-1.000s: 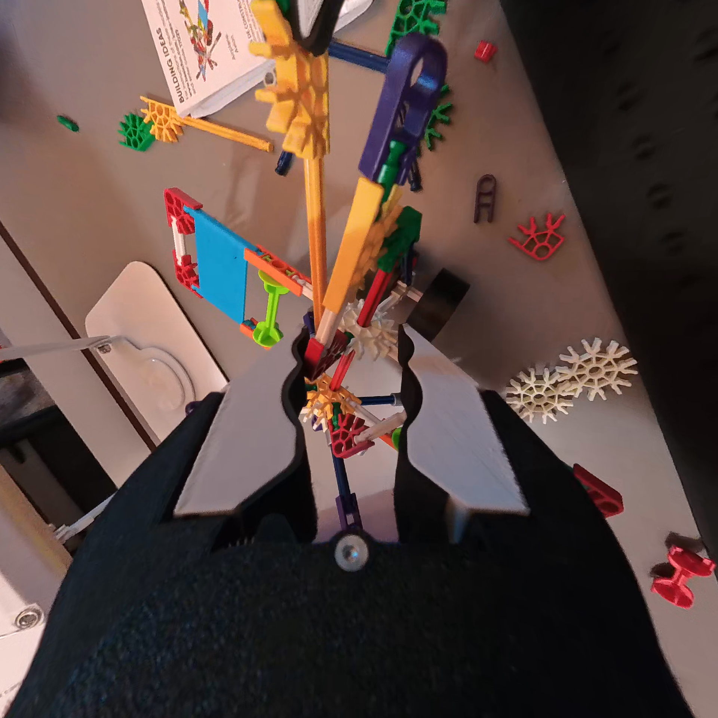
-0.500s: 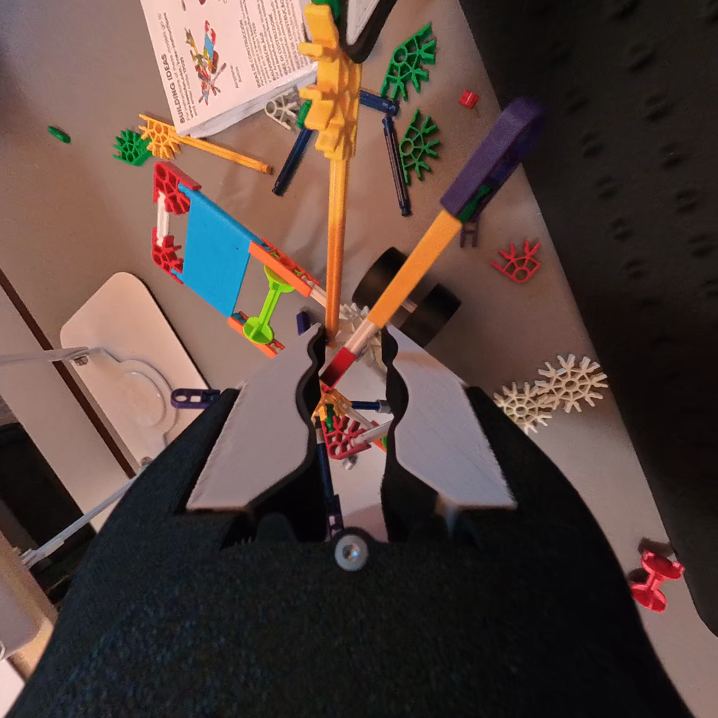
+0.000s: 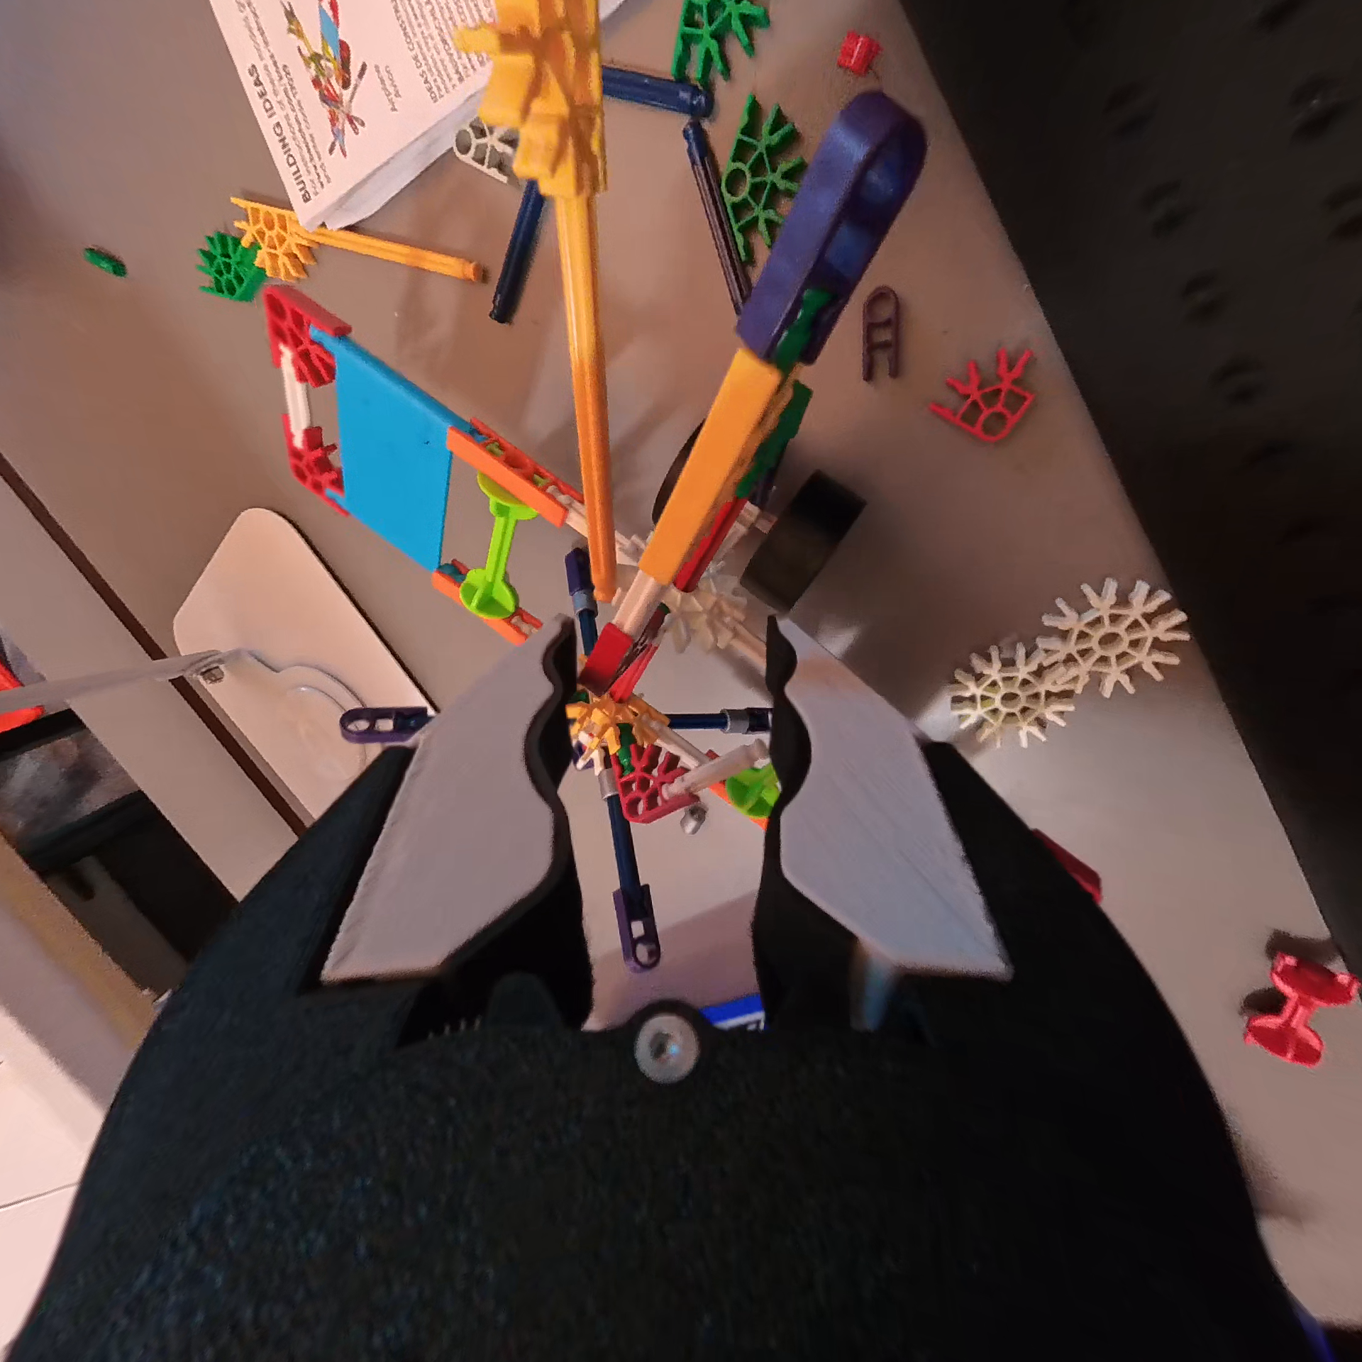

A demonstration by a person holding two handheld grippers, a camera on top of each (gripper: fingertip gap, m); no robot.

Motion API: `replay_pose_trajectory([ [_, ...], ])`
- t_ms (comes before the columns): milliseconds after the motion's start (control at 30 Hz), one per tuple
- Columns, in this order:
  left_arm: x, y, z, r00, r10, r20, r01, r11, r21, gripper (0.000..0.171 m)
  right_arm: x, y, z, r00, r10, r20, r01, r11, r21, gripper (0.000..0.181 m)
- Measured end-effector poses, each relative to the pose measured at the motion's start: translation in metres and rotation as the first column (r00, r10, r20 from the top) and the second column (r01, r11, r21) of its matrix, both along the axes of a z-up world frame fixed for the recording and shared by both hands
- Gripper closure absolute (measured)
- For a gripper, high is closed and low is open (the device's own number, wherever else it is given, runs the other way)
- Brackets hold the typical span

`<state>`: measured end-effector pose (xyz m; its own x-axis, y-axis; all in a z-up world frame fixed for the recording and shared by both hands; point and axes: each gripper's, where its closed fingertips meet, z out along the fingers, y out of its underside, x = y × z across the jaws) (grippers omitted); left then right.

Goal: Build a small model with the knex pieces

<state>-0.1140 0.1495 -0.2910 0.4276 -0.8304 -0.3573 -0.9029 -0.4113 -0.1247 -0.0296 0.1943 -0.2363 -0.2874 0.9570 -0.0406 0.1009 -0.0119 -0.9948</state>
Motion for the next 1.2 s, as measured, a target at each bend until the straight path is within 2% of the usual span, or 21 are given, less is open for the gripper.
replay_pose_trajectory([
  [233,-0.009,0.003,0.007,0.993,-0.072,-0.095,0.066,0.996,-0.061,0.126,-0.002,-0.001,-0.002,1.0,-0.008,0.01,0.008,1.0,0.015,0.176],
  [300,-0.008,0.007,0.007,0.994,-0.071,-0.084,0.064,0.995,-0.079,0.135,-0.002,0.0,-0.002,1.0,-0.012,0.008,0.012,1.0,0.015,0.176],
  [367,-0.003,0.007,0.003,0.999,-0.039,-0.029,0.035,0.994,-0.108,0.147,-0.003,0.002,-0.001,1.0,-0.021,0.005,0.021,1.0,0.017,0.176],
  [533,0.004,0.015,0.003,0.997,0.05,0.059,-0.046,0.996,-0.078,0.148,-0.001,0.01,-0.001,1.0,-0.026,0.001,0.026,1.0,0.013,0.176],
  [633,0.005,0.018,0.004,0.98,0.171,0.104,-0.164,0.984,-0.07,0.154,0.001,0.017,0.0,1.0,-0.026,0.001,0.026,1.0,0.013,0.176],
  [700,0.002,0.022,0.003,0.938,0.318,0.141,-0.308,0.947,-0.088,0.154,0.003,0.024,0.0,1.0,-0.029,0.003,0.029,1.0,0.008,0.176],
  [800,-0.006,0.031,0.005,0.808,0.559,0.184,-0.551,0.829,-0.096,0.154,0.004,0.036,0.001,1.0,-0.031,0.005,0.031,0.999,-0.015,0.176],
  [833,-0.001,0.035,0.006,0.758,0.609,0.234,-0.6,0.792,-0.114,0.154,0.004,0.039,0.003,1.0,-0.029,0.001,0.029,0.999,-0.021,0.176],
  [900,0.007,0.039,0.008,0.724,0.633,0.274,-0.625,0.77,-0.128,0.153,0.003,0.042,0.005,1.0,-0.018,-0.002,0.018,0.999,-0.039,0.176],
  [967,0.004,0.04,0.011,0.768,0.595,0.236,-0.598,0.799,-0.068,0.148,0.001,0.042,0.006,1.0,0.0,0.0,0.0,0.999,-0.045,0.176],
  [1100,0.019,0.037,0.009,0.834,0.487,0.258,-0.493,0.869,-0.046,0.116,0.0,0.04,0.005,0.999,0.046,0.01,-0.045,0.995,-0.089,0.176],
  [1200,0.017,0.035,0.008,0.922,0.356,0.151,-0.364,0.931,0.024,0.116,-0.001,0.04,0.002,0.998,0.058,0.022,-0.055,0.993,-0.107,0.176],
])
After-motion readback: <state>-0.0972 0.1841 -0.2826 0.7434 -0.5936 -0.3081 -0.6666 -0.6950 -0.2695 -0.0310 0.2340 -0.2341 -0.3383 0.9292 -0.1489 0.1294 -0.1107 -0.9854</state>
